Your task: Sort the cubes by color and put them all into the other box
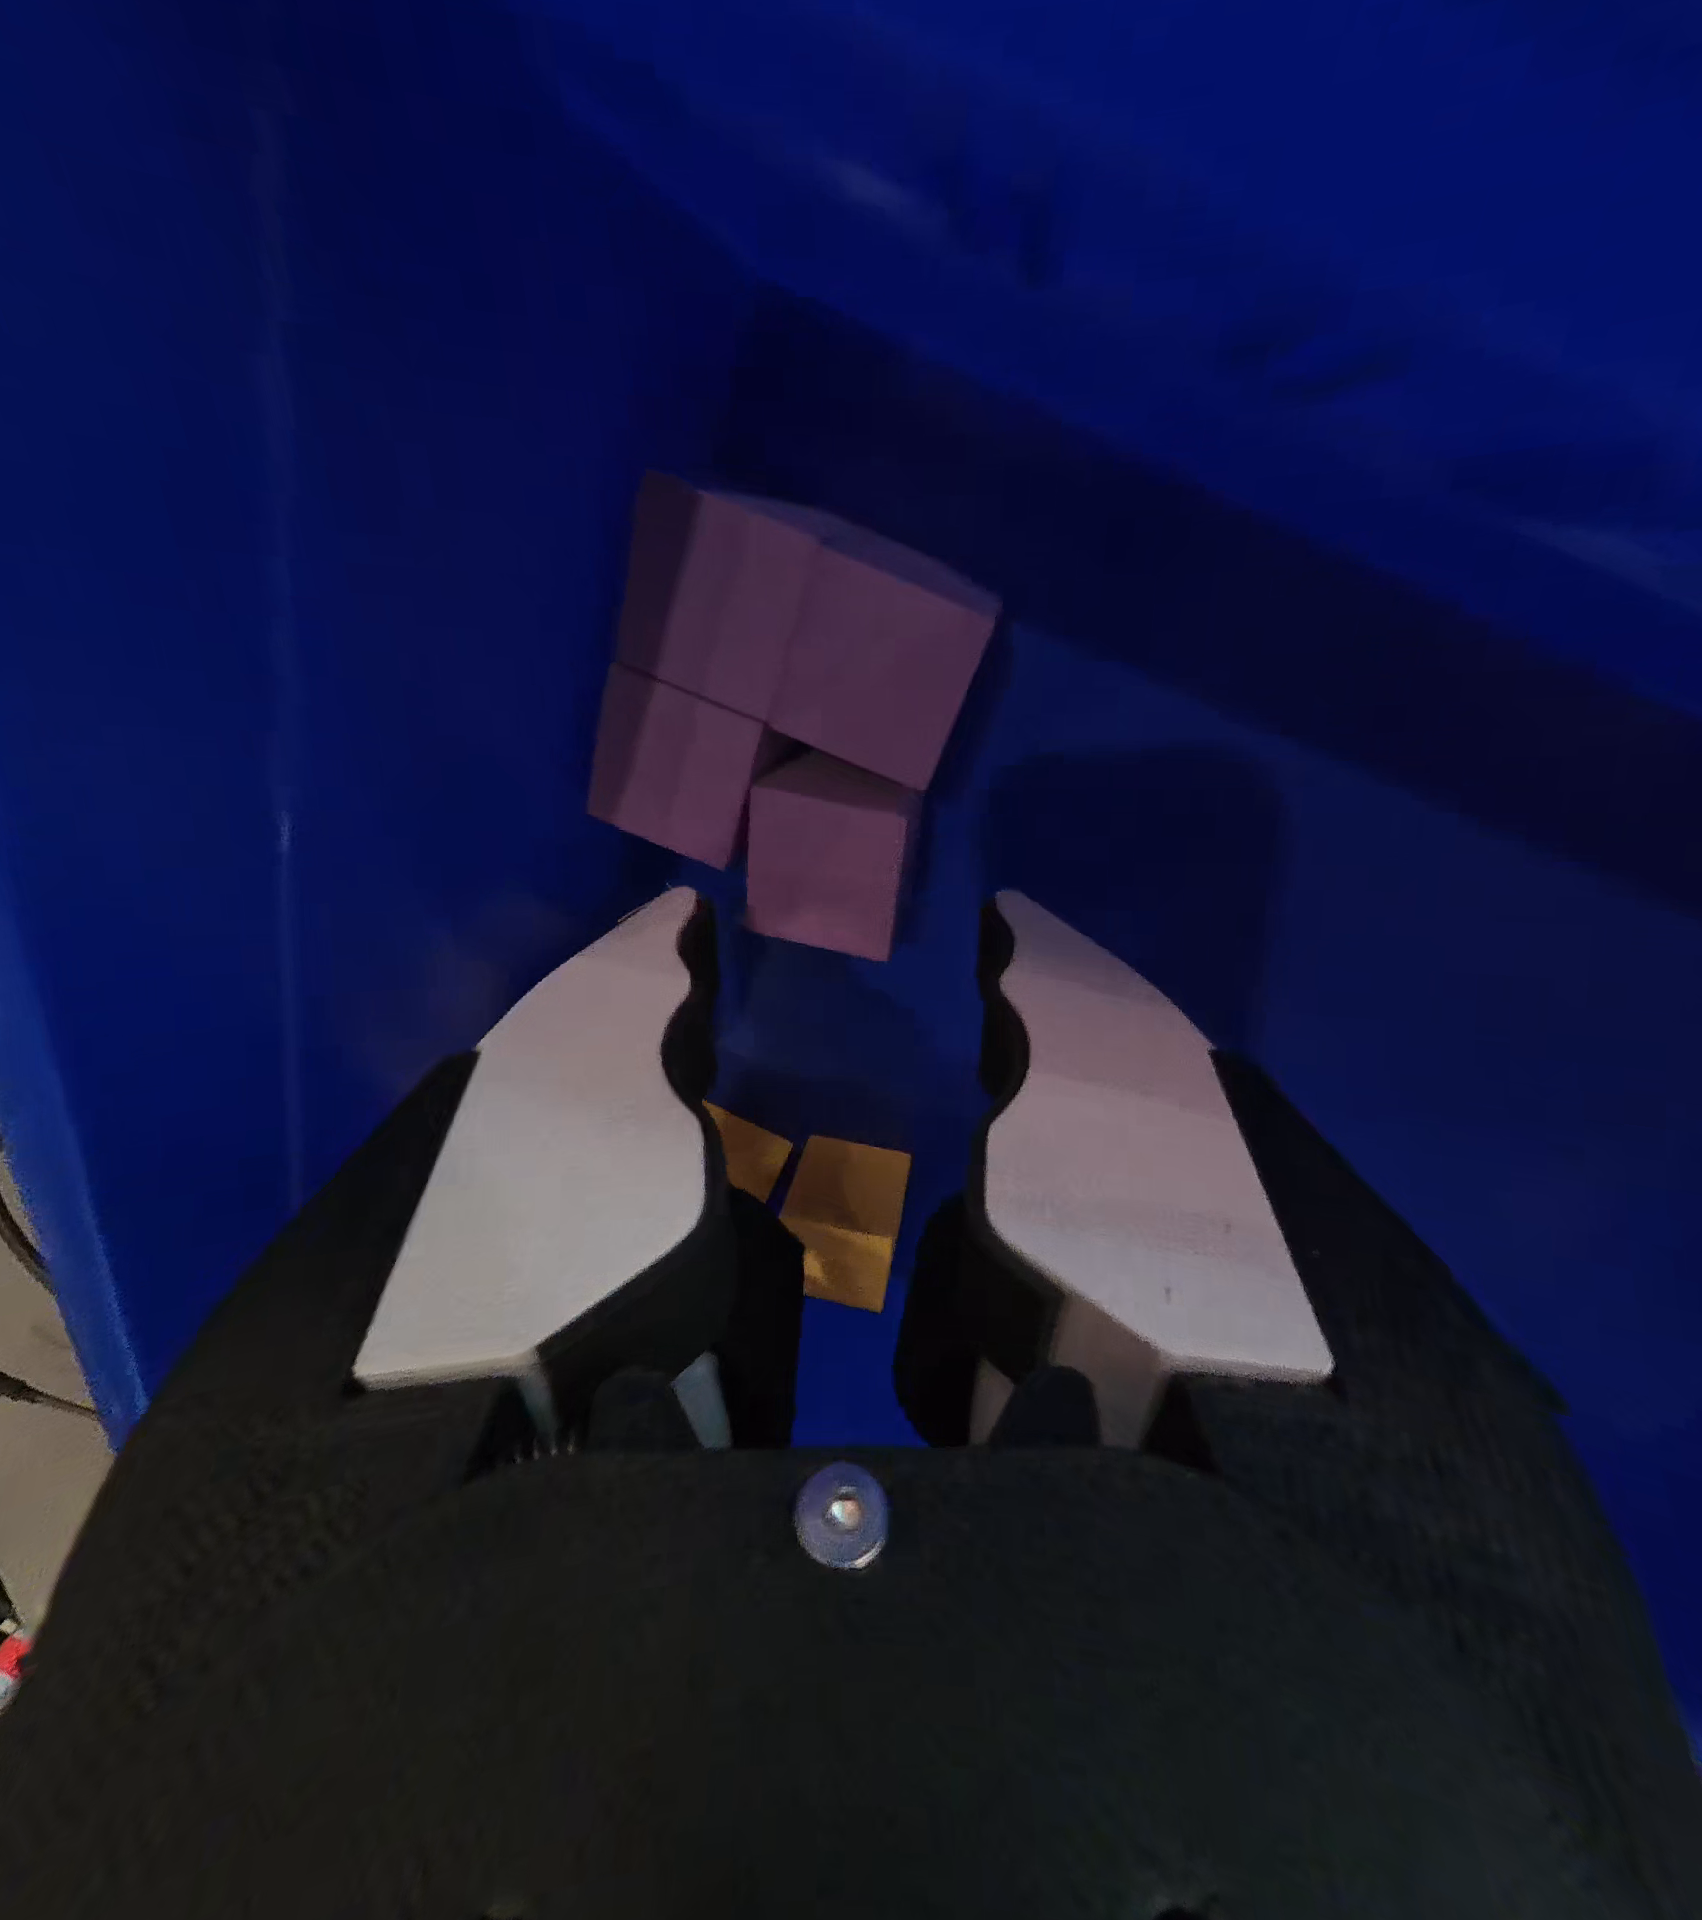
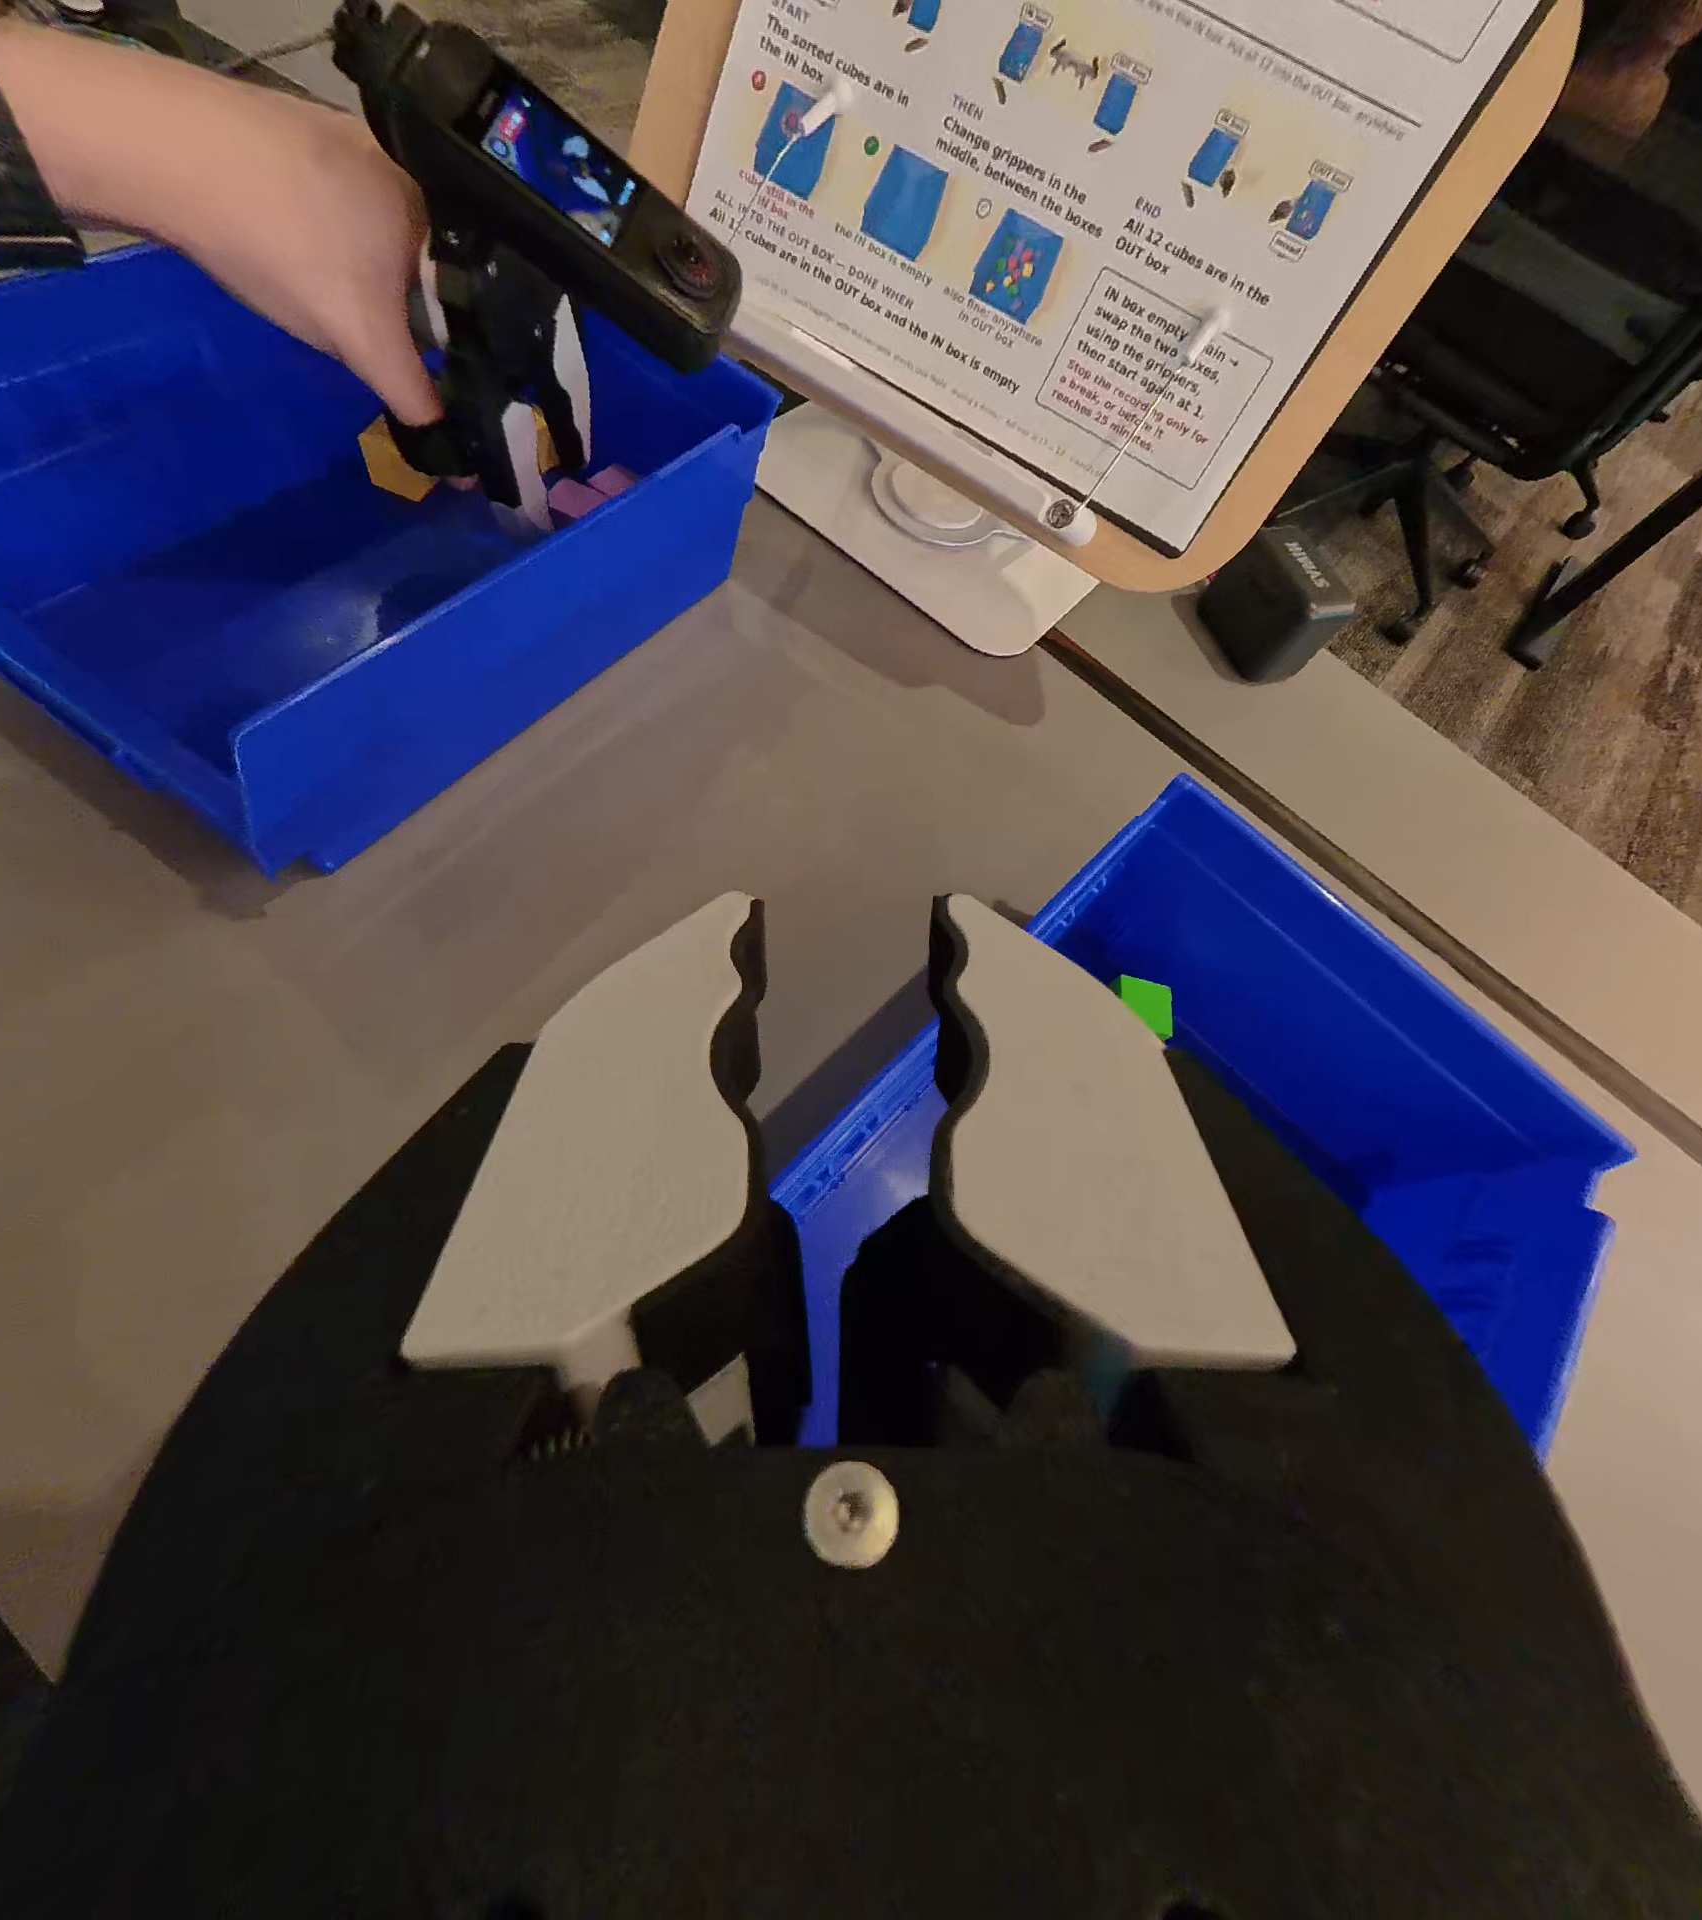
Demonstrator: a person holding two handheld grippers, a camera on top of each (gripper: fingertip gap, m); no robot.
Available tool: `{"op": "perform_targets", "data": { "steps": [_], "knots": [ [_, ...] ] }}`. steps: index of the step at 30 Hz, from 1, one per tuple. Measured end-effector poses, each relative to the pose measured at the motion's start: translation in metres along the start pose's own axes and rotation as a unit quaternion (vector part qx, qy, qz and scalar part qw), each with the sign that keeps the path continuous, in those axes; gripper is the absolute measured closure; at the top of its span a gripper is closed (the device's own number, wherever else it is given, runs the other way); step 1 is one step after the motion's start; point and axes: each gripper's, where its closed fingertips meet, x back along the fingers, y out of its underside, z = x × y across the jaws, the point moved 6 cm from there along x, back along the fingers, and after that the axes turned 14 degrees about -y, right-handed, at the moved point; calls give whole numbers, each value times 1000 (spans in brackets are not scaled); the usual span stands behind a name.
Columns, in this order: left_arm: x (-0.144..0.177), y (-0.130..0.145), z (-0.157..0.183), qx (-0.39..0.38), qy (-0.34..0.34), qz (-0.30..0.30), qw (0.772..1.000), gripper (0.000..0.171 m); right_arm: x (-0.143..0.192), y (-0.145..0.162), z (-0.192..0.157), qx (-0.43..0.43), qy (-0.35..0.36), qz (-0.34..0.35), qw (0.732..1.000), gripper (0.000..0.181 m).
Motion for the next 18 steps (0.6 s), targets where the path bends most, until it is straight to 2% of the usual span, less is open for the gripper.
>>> {"op": "perform_targets", "data": {
  "steps": [9, 12, 18],
  "knots": [
    [-9, -1, -4, 15, 20, 5, 1000, 128, 1, -1, -2, 4, 2, -1, 1000, 151],
    [-10, 0, -4, 16, 28, 6, 999, 139, 1, -3, -3, 8, 3, 4, 1000, 151],
    [-9, 7, -5, 37, 50, 4, 998, 141, 4, -6, -7, 15, 8, 10, 1000, 151]
  ]
}}
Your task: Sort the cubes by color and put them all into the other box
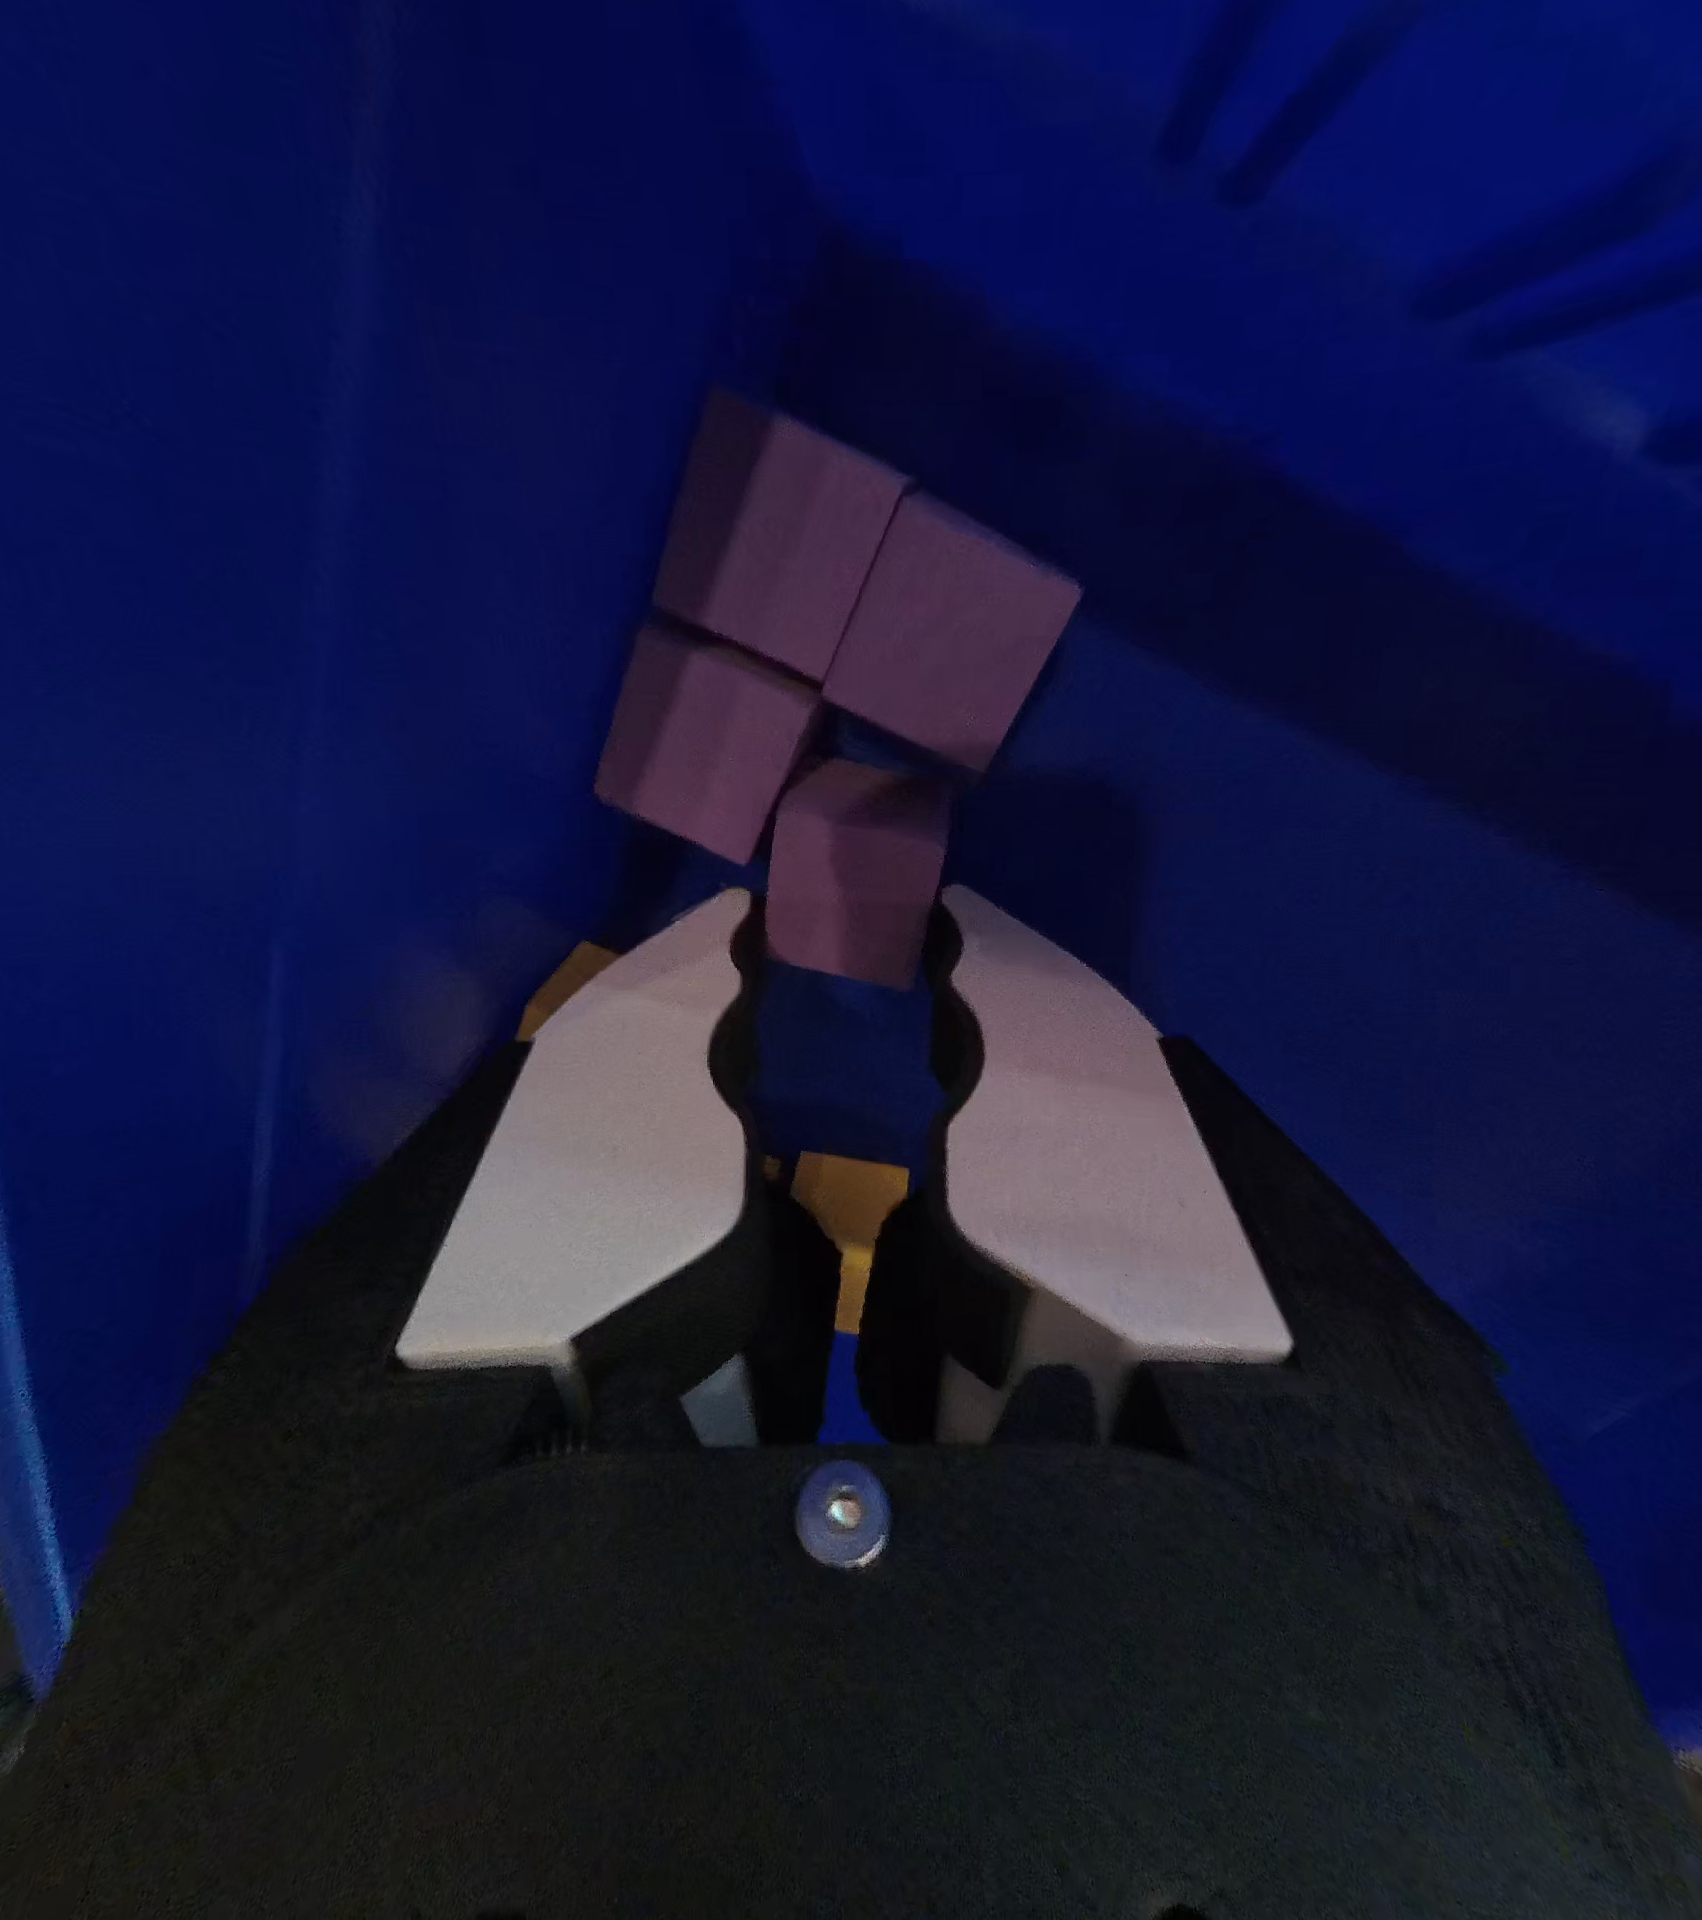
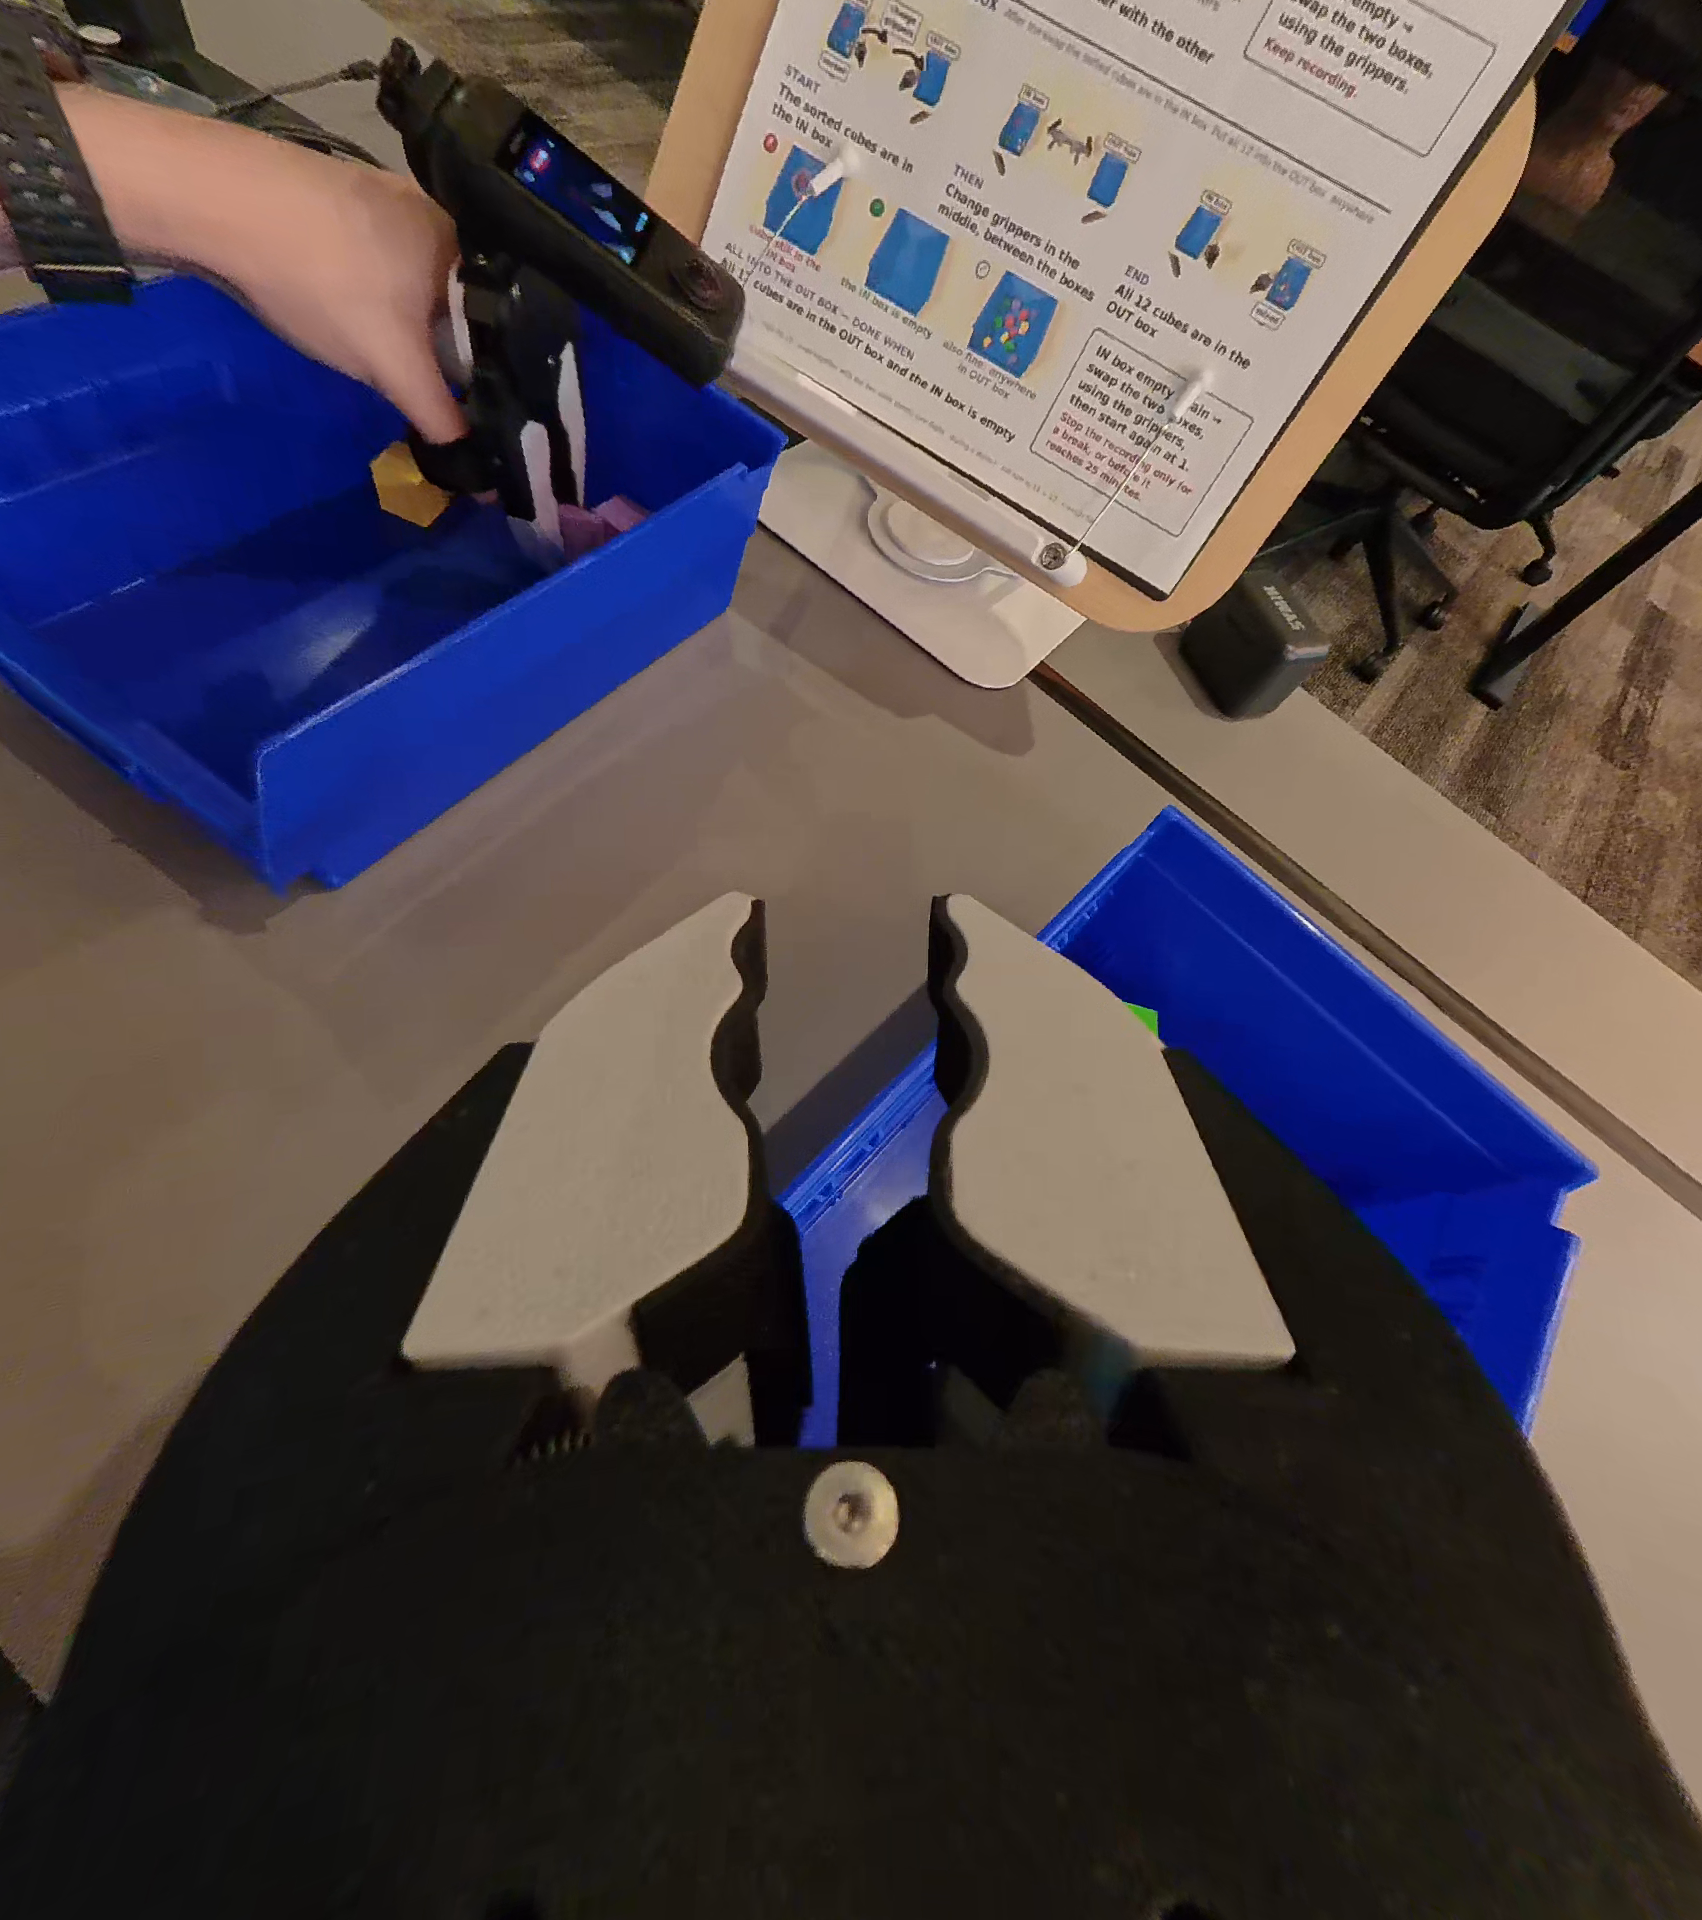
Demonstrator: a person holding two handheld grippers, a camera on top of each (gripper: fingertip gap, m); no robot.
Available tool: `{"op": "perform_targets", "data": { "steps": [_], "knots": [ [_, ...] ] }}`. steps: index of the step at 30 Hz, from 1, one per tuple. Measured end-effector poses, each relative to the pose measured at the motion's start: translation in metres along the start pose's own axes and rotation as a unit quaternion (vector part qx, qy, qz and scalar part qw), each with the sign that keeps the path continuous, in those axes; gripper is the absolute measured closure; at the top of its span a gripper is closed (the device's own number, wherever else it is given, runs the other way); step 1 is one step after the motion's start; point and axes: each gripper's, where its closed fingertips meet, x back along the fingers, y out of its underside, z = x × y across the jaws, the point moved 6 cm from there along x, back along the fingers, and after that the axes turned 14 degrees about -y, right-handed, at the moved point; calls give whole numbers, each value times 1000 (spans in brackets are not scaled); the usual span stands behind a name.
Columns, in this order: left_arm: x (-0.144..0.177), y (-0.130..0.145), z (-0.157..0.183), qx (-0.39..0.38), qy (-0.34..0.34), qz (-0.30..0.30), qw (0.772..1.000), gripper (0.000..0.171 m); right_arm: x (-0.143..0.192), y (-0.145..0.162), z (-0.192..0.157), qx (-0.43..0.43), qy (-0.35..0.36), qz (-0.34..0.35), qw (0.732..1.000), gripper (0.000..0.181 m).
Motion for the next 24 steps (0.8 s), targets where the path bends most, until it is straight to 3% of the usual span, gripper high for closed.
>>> {"op": "perform_targets", "data": {
  "steps": [6, 9, 13, 17, 21, 24],
  "knots": [
    [28, 12, 2, 20, 11, 16, 1000, 142, -10, 1, -7, 12, -22, -9, 1000, 152],
    [68, 12, 16, 49, 106, 81, 990, 142, -25, -1, -22, 69, -59, 0, 996, 149],
    [141, 5, 46, 82, 325, 200, 921, 142, -54, -7, -50, 153, -121, 49, 980, 137],
    [190, -3, 82, 82, 469, 235, 847, 143, -80, -16, -69, 253, -94, 110, 957, 134],
    [214, -13, 116, 71, 548, 247, 796, 142, -91, -29, -79, 308, -22, 153, 939, 138],
    [222, -17, 133, 65, 560, 254, 786, 143, -88, -36, -85, 324, 12, 182, 928, 141]
  ]
}}
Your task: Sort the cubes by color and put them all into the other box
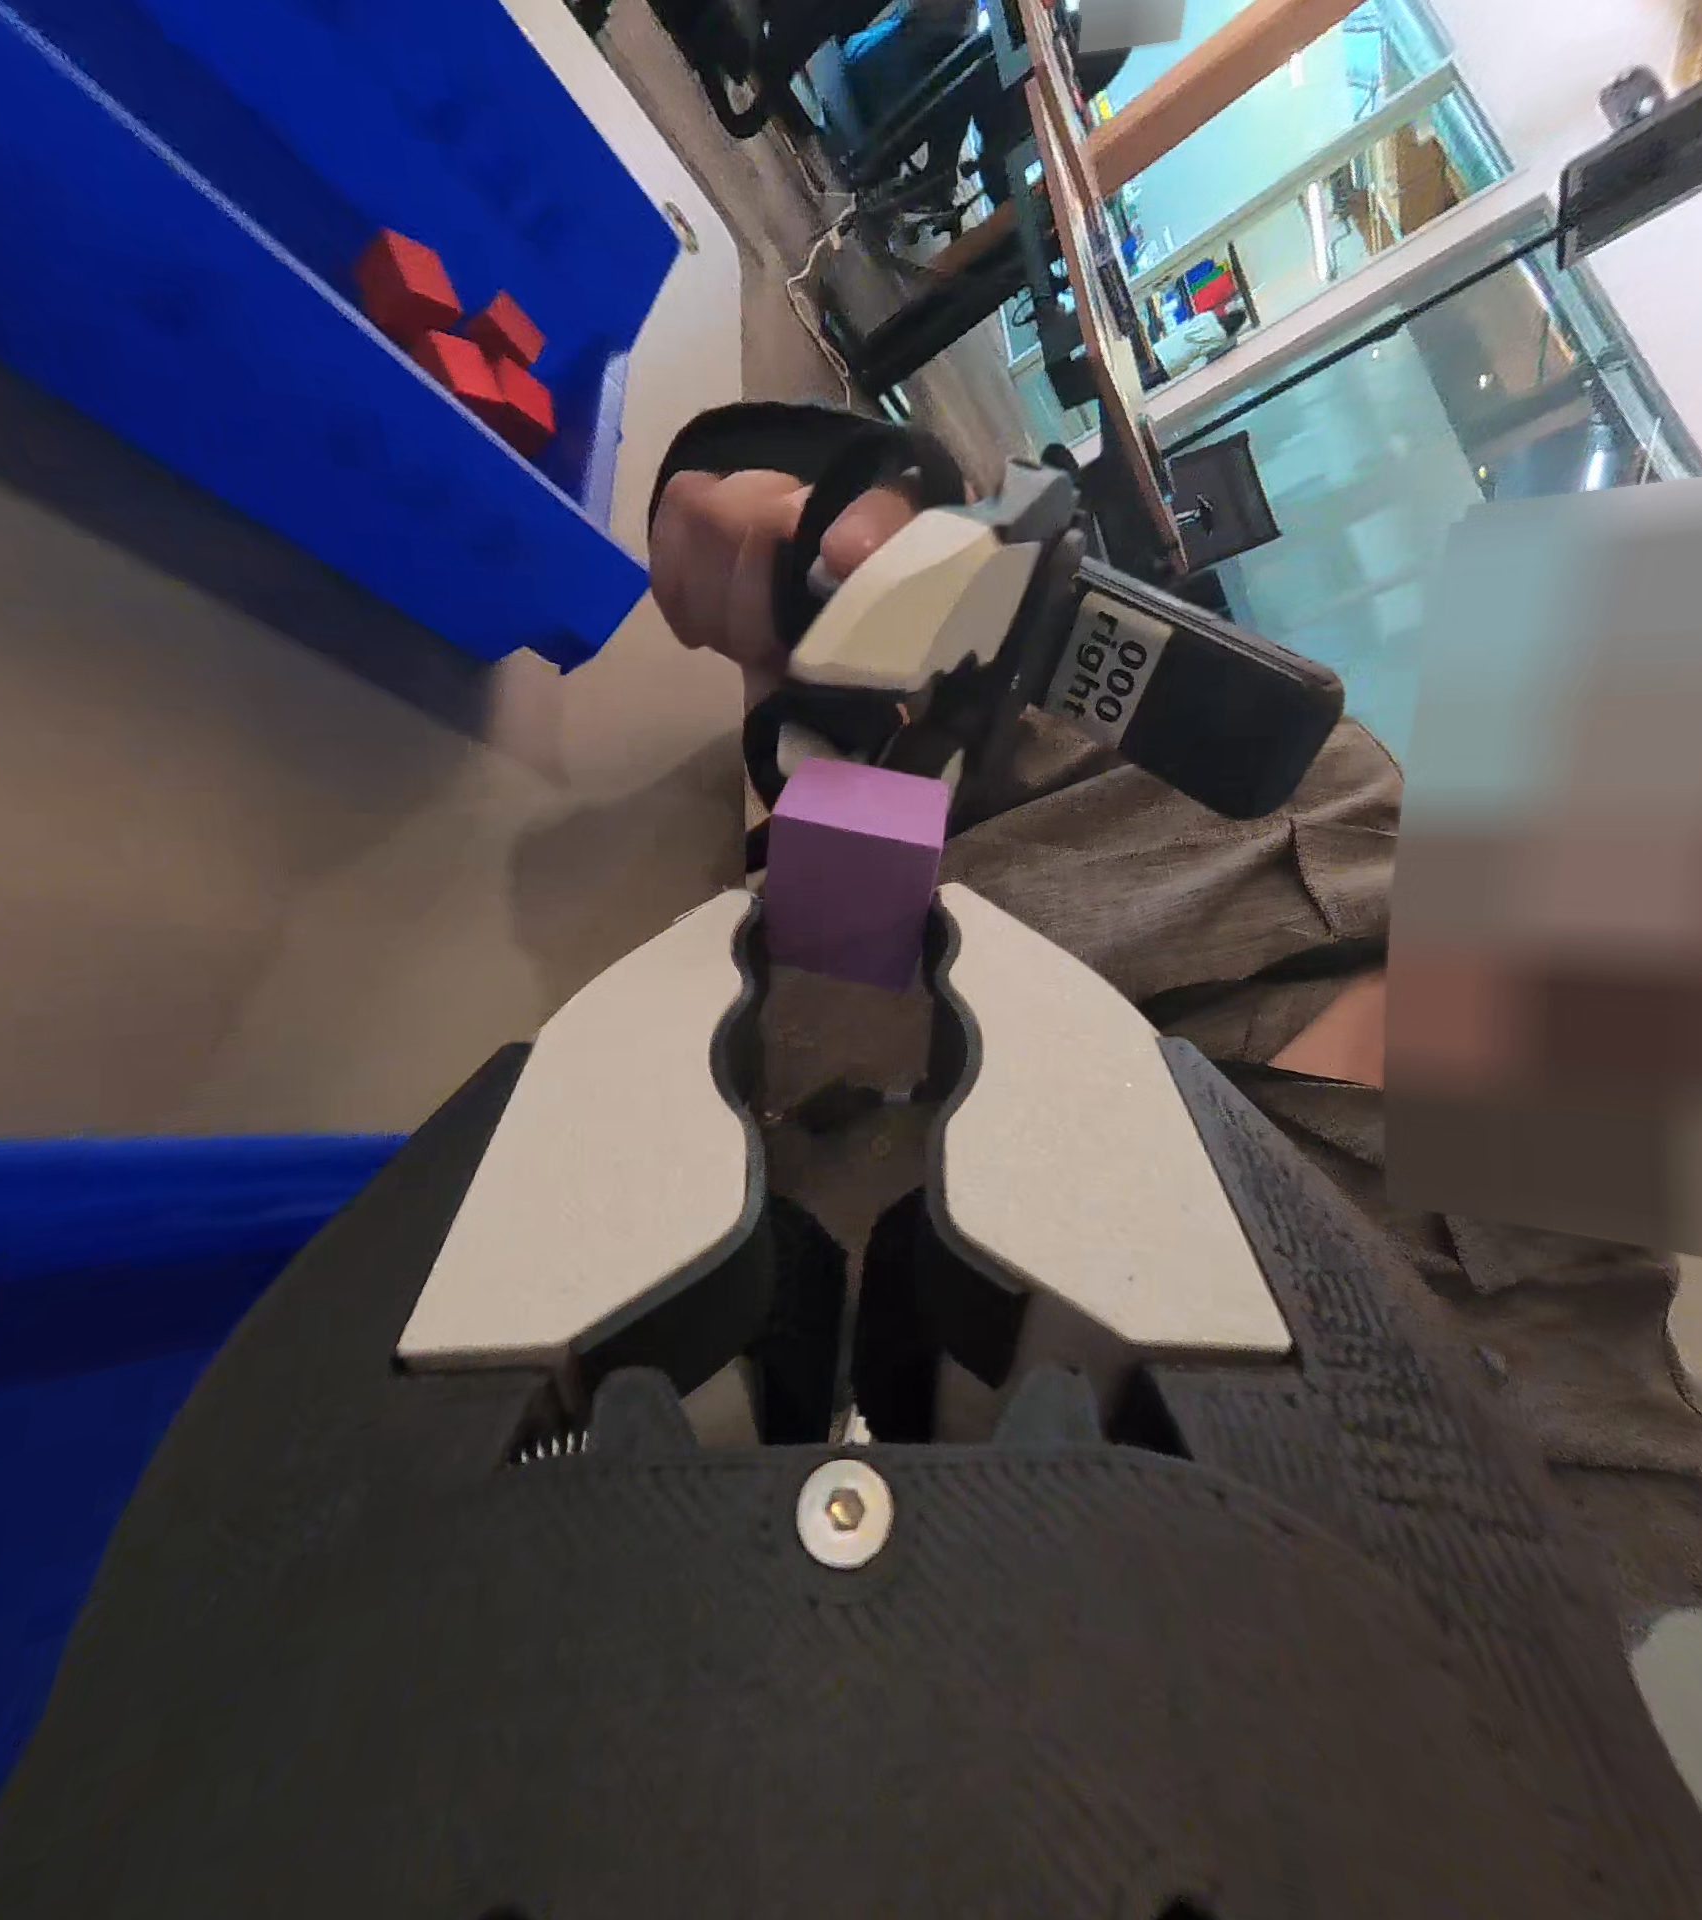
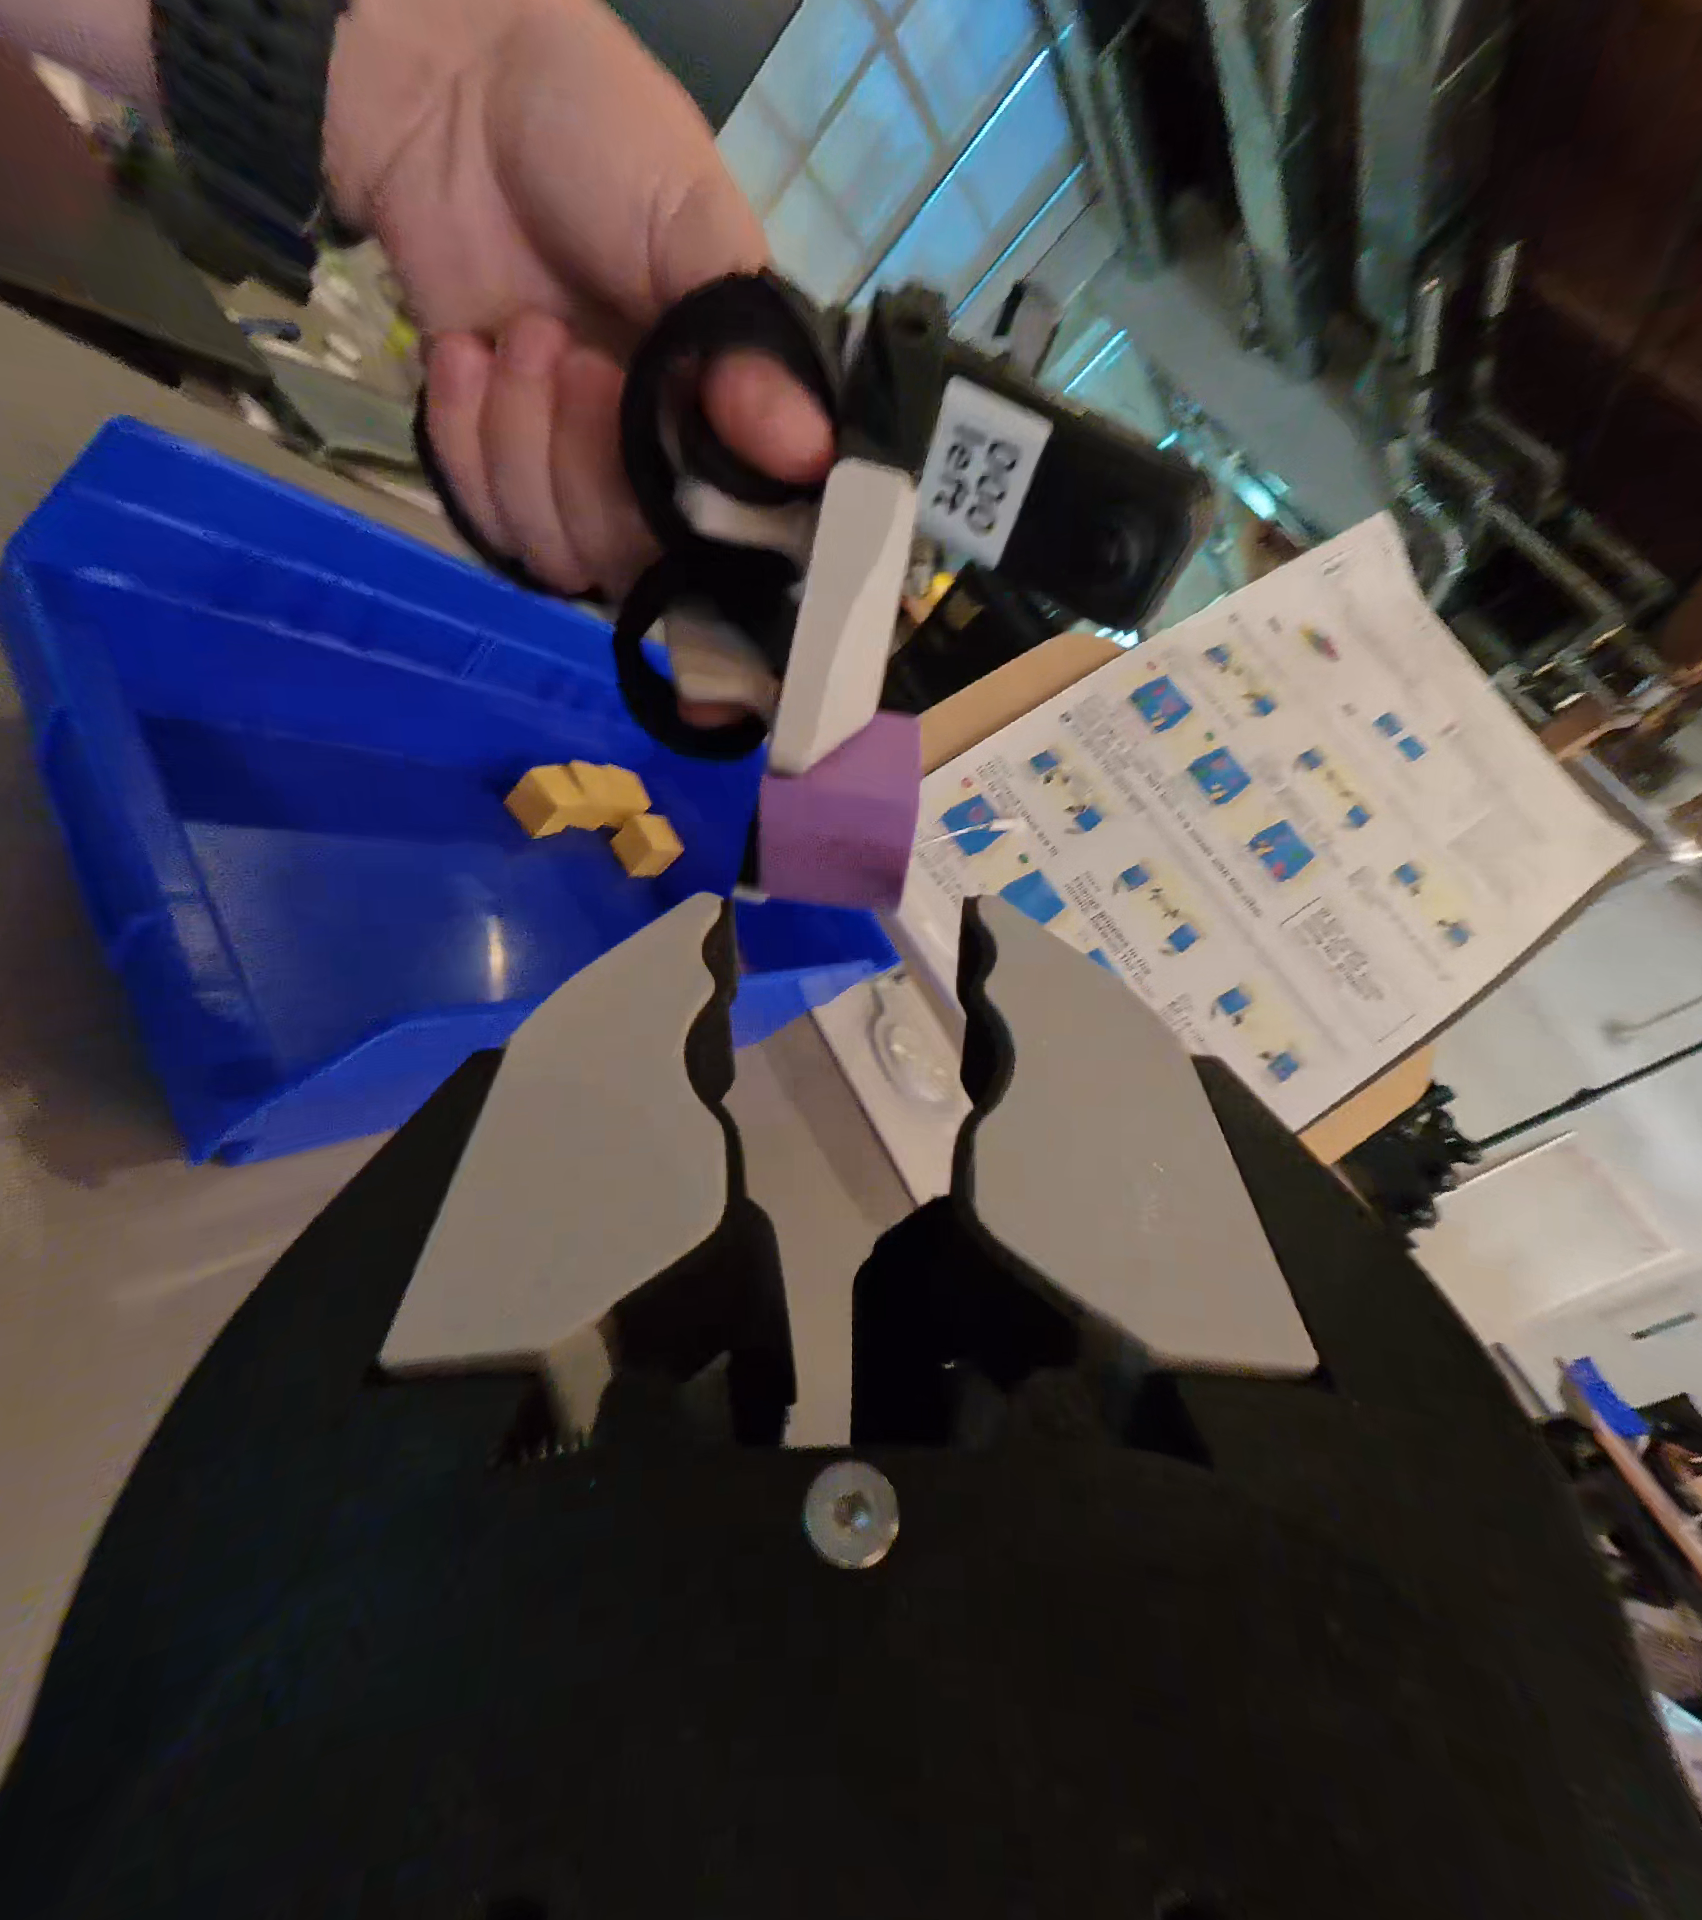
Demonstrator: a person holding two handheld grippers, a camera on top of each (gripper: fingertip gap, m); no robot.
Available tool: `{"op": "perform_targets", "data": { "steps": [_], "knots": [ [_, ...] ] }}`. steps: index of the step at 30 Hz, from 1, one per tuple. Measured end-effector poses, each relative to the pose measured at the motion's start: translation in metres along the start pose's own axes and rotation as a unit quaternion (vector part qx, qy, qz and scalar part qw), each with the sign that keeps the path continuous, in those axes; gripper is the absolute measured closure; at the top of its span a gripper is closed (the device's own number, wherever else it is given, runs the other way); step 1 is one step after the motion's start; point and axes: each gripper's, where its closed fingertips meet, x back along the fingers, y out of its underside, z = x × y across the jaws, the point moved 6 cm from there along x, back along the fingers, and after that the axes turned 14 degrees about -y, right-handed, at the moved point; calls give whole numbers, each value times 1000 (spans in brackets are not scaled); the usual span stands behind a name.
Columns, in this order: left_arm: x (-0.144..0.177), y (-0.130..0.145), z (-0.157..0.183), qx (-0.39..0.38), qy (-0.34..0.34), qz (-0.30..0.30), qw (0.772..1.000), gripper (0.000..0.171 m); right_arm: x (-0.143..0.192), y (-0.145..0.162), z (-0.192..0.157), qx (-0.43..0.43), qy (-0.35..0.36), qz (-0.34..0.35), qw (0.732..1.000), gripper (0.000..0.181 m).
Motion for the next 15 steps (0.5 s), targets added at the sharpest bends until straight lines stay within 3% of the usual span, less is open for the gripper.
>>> {"op": "perform_targets", "data": {
  "steps": [15],
  "knots": [
    [-13, 7, 16, -5, 52, 22, 998, 141, 10, -18, -7, -3, -5, 38, 999, 155]
  ]
}}
